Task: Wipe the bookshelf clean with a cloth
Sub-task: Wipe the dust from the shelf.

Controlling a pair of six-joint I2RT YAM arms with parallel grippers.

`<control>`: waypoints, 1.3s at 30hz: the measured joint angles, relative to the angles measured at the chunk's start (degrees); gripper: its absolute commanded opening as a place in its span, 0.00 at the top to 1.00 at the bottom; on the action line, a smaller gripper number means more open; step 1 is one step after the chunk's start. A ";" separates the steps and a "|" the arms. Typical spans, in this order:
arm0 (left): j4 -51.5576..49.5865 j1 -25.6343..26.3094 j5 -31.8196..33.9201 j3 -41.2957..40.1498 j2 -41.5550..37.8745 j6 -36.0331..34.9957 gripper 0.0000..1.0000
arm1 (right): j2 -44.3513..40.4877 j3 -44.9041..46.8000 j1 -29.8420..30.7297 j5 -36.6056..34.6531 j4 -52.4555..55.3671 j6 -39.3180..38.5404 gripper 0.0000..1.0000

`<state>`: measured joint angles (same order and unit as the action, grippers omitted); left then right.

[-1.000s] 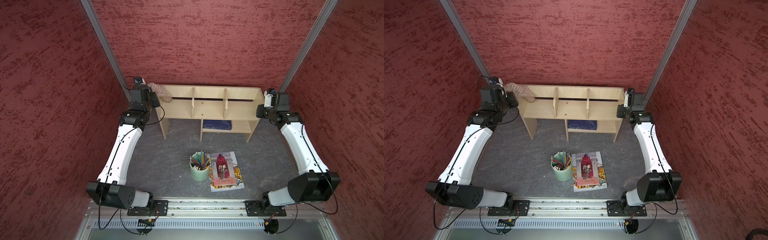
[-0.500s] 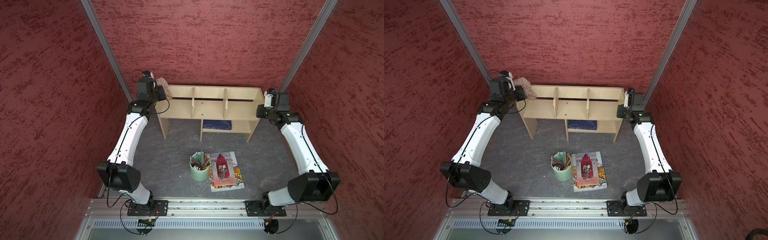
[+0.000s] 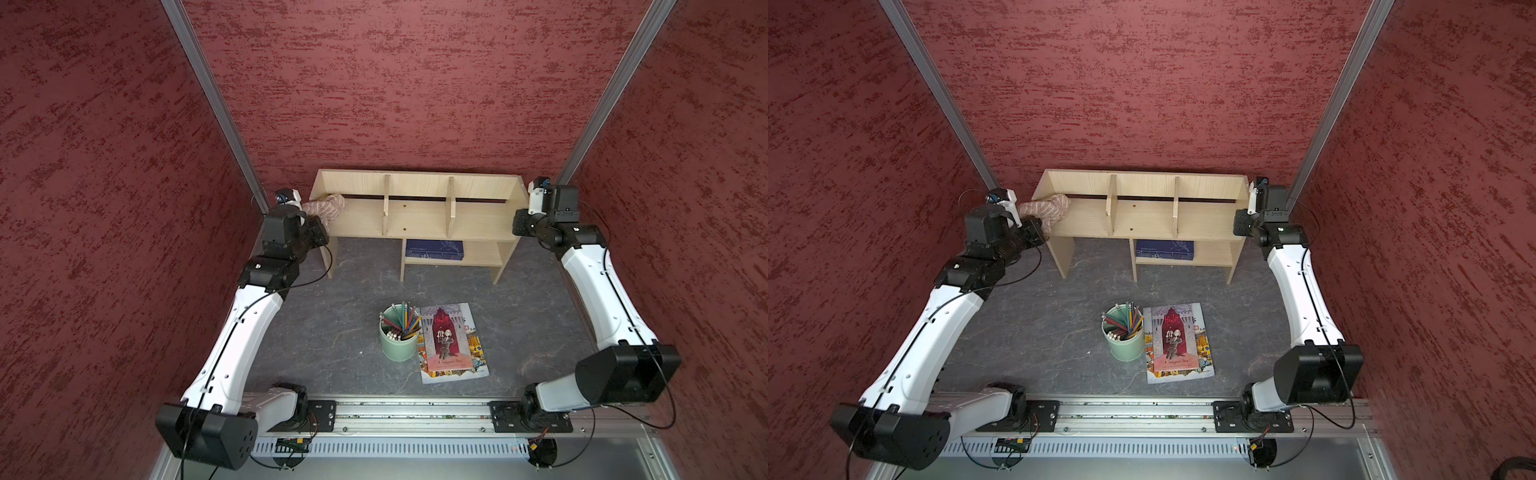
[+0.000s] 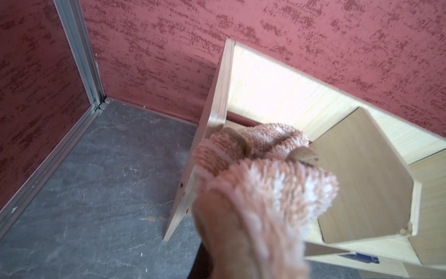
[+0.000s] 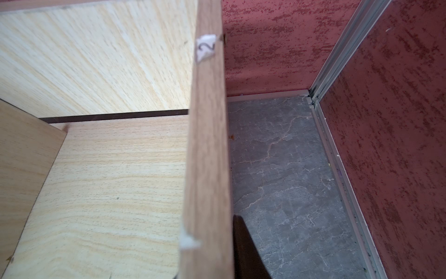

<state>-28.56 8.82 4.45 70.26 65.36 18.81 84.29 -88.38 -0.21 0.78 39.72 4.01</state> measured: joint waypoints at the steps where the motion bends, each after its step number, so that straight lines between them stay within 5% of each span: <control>1: -0.09 -0.02 0.39 -1.46 -1.05 0.37 1.00 | -0.04 0.04 0.00 0.00 -0.04 0.00 1.00; 14: -0.11 -0.02 1.64 -4.74 1.46 3.26 1.00 | -0.61 1.09 0.00 0.02 -1.22 -0.02 1.00; 24: 0.37 -0.02 3.08 16.68 8.66 -0.20 1.00 | -0.72 1.20 -0.02 0.04 -1.36 0.00 1.00; 39: -0.04 1.22 3.76 34.95 29.33 -1.03 1.00 | -0.72 1.25 -0.02 0.13 -1.36 0.00 1.00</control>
<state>-28.60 10.04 8.21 105.21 94.70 17.78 83.57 -87.13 -0.23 0.91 38.37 4.01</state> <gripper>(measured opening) 0.079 0.184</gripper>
